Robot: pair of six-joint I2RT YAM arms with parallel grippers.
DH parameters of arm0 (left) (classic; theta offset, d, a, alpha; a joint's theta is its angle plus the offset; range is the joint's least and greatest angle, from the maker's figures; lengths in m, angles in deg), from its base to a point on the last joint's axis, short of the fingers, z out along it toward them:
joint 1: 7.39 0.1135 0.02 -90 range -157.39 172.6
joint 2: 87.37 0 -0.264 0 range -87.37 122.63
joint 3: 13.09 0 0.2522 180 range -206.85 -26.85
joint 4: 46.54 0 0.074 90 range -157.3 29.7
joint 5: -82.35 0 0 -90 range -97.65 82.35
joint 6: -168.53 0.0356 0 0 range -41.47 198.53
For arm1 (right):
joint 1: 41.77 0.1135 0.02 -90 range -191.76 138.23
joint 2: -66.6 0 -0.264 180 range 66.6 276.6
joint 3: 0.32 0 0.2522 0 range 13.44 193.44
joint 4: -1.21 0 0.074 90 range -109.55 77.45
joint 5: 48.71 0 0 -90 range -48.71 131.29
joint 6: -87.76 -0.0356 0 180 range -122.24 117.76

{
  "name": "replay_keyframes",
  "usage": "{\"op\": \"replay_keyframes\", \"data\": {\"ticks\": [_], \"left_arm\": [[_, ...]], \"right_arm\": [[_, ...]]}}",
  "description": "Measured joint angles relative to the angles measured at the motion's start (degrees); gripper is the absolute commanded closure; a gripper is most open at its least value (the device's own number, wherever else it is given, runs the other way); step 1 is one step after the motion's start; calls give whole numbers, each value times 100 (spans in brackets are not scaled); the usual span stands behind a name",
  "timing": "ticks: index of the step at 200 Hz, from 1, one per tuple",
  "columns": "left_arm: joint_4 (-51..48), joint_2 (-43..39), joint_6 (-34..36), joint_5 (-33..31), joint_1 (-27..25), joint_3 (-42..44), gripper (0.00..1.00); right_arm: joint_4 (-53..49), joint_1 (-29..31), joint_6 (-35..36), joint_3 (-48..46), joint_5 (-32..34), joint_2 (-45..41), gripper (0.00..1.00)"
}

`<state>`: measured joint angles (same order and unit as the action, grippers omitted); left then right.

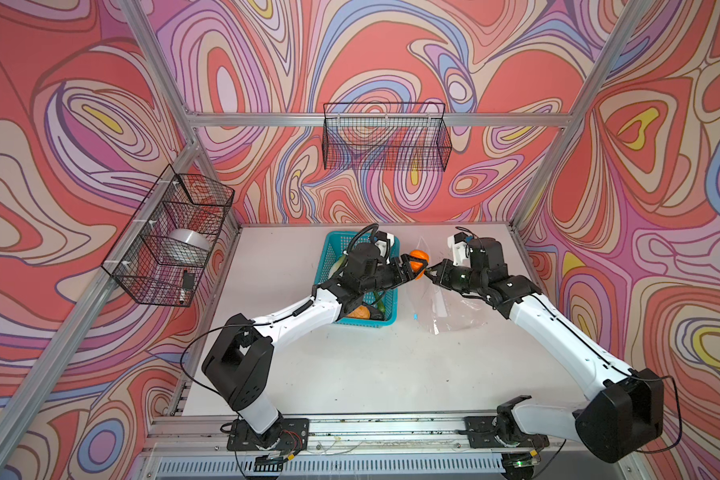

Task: Place the food in the zip-top bag and seal the zipper
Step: 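Lift the orange squash and carry it to the bag mouth held by the right gripper, then lower the squash into the bag and open the left gripper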

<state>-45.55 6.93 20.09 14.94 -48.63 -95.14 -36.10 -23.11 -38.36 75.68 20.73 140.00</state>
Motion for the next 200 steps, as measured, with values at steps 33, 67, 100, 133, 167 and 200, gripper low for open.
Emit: {"op": "replay_keyframes", "data": {"ticks": [33, 67, 100, 133, 167, 200], "left_arm": [[-881, 4, 326, -299, -52, -136, 47], [-1718, 105, 758, -640, -179, -533, 45], [-2649, 442, 1300, -1130, -363, -1241, 42], [-3425, 767, 1742, -1569, -531, -1646, 38], [-3786, 861, 1928, -1733, -577, -1670, 23], [-3897, 861, 1952, -1755, -577, -1722, 0]], "right_arm": [[35, 0, -35, -28, 0, -107, 100], [90, 0, -42, -39, -26, -120, 100], [214, 0, -83, -90, -146, -120, 100], [391, 0, -175, -186, -337, -103, 100], [472, 0, -214, -219, -422, -79, 100], [474, 0, -212, -221, -435, -76, 100]]}}
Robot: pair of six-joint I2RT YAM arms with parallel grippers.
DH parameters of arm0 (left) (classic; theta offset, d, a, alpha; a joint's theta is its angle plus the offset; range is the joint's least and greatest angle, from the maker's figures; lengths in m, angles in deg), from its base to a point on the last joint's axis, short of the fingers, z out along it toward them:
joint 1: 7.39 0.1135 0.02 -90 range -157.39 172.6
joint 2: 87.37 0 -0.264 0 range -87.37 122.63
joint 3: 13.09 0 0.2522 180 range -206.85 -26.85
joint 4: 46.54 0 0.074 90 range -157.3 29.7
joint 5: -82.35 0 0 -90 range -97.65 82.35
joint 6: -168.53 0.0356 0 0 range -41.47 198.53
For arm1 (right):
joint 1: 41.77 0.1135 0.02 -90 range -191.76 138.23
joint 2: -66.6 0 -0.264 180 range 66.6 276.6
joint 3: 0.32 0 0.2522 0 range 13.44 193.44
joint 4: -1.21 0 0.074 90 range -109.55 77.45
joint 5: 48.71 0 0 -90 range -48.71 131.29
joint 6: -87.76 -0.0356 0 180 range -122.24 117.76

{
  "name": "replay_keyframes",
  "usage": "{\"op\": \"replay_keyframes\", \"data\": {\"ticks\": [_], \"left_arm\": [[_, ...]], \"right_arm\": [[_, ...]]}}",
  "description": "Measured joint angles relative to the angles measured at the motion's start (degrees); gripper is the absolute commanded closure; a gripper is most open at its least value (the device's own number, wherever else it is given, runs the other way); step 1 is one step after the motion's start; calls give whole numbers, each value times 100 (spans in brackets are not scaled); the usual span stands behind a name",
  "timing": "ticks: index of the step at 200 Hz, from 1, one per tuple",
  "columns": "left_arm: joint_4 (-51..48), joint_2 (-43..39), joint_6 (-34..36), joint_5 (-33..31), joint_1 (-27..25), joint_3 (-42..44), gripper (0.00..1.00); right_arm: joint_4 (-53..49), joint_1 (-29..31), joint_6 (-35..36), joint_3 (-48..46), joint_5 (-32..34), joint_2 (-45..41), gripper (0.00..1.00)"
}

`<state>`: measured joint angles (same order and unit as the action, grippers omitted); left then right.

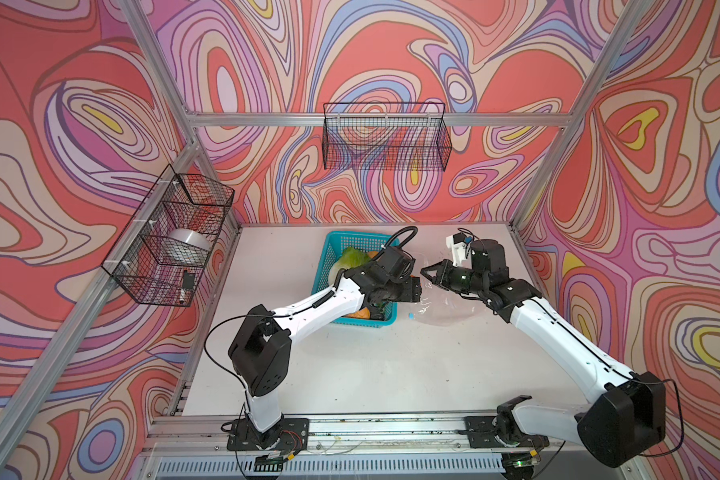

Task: Place the food in the zip-top bag and seal the zipper
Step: 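Lower the squash into the bag and open the left gripper, then move the left gripper back over the basket above the red onion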

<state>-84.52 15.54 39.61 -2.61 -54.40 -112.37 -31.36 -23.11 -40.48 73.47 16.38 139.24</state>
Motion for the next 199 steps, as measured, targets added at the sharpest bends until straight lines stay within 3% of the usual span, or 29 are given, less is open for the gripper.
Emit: {"op": "replay_keyframes", "data": {"ticks": [69, 150, 199], "left_arm": [[-4, -129, -17, 4, 0, -2, 0], [160, -964, -22, -138, 24, 127, 0], [459, -1628, -37, -341, 573, 949, 0]], "right_arm": [[-4, 0, 24, 0, 7, 61, 100], [-20, 0, 28, 0, 131, 87, 100], [-52, 0, 63, 0, 267, 87, 100]]}}
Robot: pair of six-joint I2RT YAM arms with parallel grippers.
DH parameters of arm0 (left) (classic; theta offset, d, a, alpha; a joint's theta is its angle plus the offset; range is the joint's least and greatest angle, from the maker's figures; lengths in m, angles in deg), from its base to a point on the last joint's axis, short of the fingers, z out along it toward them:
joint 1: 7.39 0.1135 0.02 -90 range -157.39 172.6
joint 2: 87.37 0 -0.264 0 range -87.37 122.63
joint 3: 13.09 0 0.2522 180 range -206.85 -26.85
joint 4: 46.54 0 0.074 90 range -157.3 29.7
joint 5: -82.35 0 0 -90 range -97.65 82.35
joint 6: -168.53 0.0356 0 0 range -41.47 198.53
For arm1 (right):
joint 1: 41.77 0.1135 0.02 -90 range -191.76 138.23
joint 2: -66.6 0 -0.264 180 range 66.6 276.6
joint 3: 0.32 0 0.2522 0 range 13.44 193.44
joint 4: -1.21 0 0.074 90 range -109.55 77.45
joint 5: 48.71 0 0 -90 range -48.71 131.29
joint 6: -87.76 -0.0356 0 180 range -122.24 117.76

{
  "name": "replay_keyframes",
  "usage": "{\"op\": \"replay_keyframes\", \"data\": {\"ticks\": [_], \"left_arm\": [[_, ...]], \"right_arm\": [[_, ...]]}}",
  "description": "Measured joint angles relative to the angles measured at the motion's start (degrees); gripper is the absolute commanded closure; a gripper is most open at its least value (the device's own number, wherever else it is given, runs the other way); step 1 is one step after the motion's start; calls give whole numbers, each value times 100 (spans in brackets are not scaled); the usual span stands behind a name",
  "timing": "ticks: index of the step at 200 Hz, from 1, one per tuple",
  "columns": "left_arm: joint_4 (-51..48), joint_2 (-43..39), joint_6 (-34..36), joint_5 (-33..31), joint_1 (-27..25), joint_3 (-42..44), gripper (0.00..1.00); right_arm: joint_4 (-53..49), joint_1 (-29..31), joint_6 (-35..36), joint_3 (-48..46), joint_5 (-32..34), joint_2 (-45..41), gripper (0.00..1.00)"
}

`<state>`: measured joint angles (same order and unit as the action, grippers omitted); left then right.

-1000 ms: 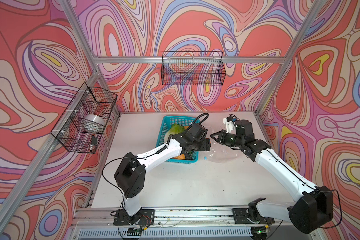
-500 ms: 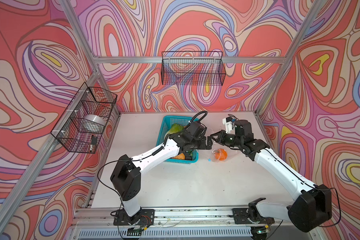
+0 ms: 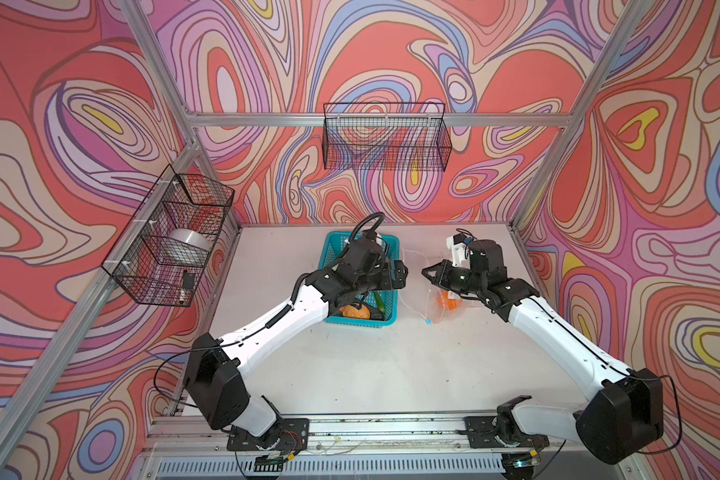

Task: Place the food in the zip-top bag and seal the zipper
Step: 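Move the left gripper back over the basket above the red onion, then grasp the red onion with the left gripper and lift it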

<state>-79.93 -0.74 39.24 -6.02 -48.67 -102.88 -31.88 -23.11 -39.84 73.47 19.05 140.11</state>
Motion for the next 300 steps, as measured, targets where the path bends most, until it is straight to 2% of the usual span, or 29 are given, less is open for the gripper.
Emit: {"op": "replay_keyframes", "data": {"ticks": [40, 84, 154, 220, 279, 300], "left_arm": [[20, -17, -35, -20, 483, 586, 2], [356, 520, -13, 103, 634, 579, 10], [490, 2208, 269, -66, 719, -459, 11], [492, 3047, 269, -188, 935, -933, 14], [623, 3696, 271, 138, 940, -1425, 17], [710, 3777, 269, 197, 957, -1425, 21]], "right_arm": [[-87, 0, 50, 0, 94, -2, 100], [-138, 0, 68, 0, 184, -24, 100], [-221, 0, 131, 0, 302, -160, 100], [-317, 0, 201, 0, 380, -175, 100], [-345, 0, 201, 0, 382, -175, 100], [-352, 0, 214, 0, 385, -175, 100]]}}
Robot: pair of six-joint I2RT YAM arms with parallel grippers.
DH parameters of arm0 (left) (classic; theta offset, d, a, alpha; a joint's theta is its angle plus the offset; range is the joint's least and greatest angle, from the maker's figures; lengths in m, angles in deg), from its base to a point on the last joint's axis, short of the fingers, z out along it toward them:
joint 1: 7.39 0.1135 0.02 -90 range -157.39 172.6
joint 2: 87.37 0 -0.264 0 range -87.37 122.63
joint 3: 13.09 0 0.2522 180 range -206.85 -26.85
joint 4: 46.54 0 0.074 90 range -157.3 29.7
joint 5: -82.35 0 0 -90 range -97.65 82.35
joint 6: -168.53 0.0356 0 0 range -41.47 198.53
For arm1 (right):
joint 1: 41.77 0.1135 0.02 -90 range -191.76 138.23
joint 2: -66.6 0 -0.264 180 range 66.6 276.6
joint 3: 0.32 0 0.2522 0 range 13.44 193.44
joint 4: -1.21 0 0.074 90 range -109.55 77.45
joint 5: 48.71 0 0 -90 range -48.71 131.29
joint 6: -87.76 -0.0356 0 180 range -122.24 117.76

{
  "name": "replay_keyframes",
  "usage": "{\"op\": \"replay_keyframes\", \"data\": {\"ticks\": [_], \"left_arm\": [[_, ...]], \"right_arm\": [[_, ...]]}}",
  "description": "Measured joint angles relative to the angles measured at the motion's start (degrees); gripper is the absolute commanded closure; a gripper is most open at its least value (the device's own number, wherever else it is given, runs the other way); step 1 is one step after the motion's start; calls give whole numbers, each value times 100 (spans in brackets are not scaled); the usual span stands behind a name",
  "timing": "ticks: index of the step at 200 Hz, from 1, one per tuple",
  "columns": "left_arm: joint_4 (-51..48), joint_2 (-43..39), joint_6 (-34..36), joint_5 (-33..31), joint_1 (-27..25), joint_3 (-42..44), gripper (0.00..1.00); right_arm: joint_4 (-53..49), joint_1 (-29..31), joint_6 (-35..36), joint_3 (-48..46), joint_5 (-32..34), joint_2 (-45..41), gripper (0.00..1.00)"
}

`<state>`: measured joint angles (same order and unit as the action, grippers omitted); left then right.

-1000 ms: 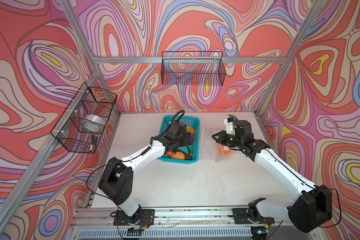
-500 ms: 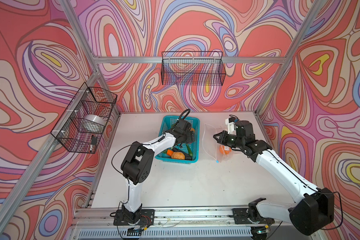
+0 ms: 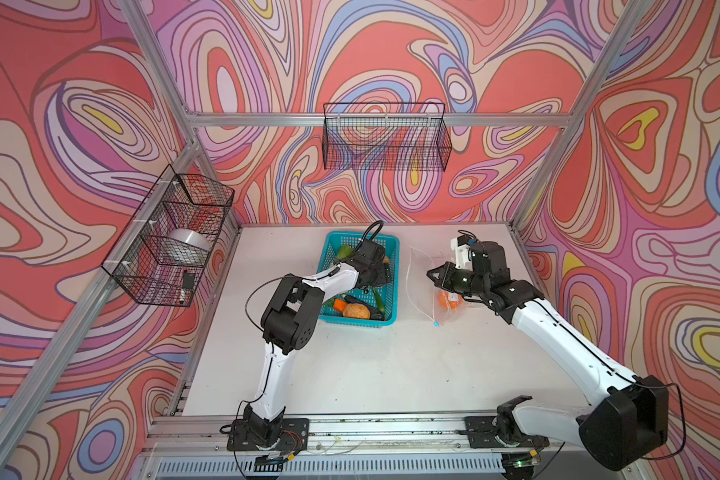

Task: Place the food in the zip-top bag and seal the zipper
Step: 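Grasp the red onion with the left gripper and lift it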

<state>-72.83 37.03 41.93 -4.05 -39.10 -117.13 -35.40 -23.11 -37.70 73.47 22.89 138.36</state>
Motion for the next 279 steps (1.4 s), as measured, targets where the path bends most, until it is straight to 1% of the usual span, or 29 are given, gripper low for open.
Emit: {"op": "replay_keyframes", "data": {"ticks": [8, 43, 53, 58, 66, 103, 139, 187, 224, 260, 279], "left_arm": [[31, 15, 0, 26, 9, 0, 22], [61, 20, -2, 105, 11, 0, 36], [61, 20, 2, 111, 11, 0, 42], [61, 20, 2, 111, 11, 0, 46], [63, 20, 7, 116, 15, 0, 50], [195, -81, 37, 146, 20, 120, 50], [214, -542, 31, 254, 20, 514, 49], [348, -1840, -120, 413, 20, 1300, 49], [481, -2916, -382, 603, 20, 2022, 49], [660, -3665, -763, 925, -35, 2389, 49], [723, -3947, -922, 999, -184, 2444, 49]], "right_arm": [[-9, 0, 2, 0, 2, 0, 100], [-50, 0, 9, 0, 22, 0, 100], [-59, 0, 13, 0, 22, 0, 100], [-66, 0, 20, 0, 22, 0, 100], [-76, 0, 22, 0, 24, 0, 100], [-79, 0, 24, 0, 24, 0, 100], [-76, 0, 22, 0, 24, 0, 100], [-59, 0, 20, 0, 20, 0, 100], [20, 0, 9, 0, 13, 24, 100], [142, 0, -42, 0, -26, 127, 100], [205, 0, -81, 0, -57, 188, 100]]}}
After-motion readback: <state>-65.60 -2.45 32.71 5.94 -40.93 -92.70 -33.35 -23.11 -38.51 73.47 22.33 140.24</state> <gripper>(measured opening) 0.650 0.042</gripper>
